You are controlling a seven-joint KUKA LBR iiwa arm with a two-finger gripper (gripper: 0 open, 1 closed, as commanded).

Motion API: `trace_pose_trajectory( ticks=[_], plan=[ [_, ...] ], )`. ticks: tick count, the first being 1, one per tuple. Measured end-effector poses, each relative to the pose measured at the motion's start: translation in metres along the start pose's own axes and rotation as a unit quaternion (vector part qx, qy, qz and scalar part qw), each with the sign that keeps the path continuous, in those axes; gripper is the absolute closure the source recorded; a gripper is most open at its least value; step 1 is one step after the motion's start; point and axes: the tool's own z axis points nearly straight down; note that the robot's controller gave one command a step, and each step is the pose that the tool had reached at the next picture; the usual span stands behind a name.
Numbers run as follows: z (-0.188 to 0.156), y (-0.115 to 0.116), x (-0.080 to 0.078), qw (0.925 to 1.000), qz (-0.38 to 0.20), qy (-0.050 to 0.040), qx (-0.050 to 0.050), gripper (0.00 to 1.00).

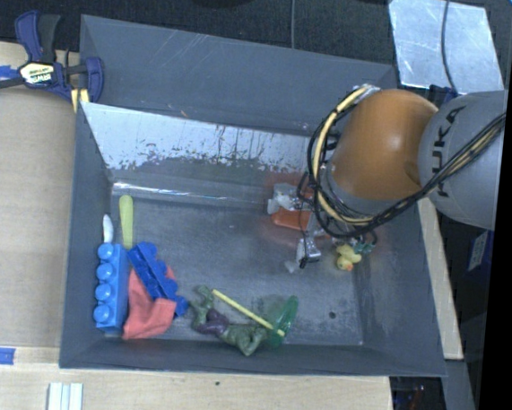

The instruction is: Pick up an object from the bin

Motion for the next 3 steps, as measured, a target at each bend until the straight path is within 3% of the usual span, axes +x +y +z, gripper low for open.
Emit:
trace_pose_trajectory(
  ticks=[1, 2, 3],
  plan=[
    [-0.044, 0.009, -0.025, 0.9849, 0.173, 0.0005, 0.001, 0.0],
    [-0.077, -0.012, -0.005, 0.9707, 0.24, 0.0011, 0.001, 0.0],
    [-0.029, -0.038, -0.004, 0.9845, 0.175, -0.0045, 0.001, 0.0]
  ],
)
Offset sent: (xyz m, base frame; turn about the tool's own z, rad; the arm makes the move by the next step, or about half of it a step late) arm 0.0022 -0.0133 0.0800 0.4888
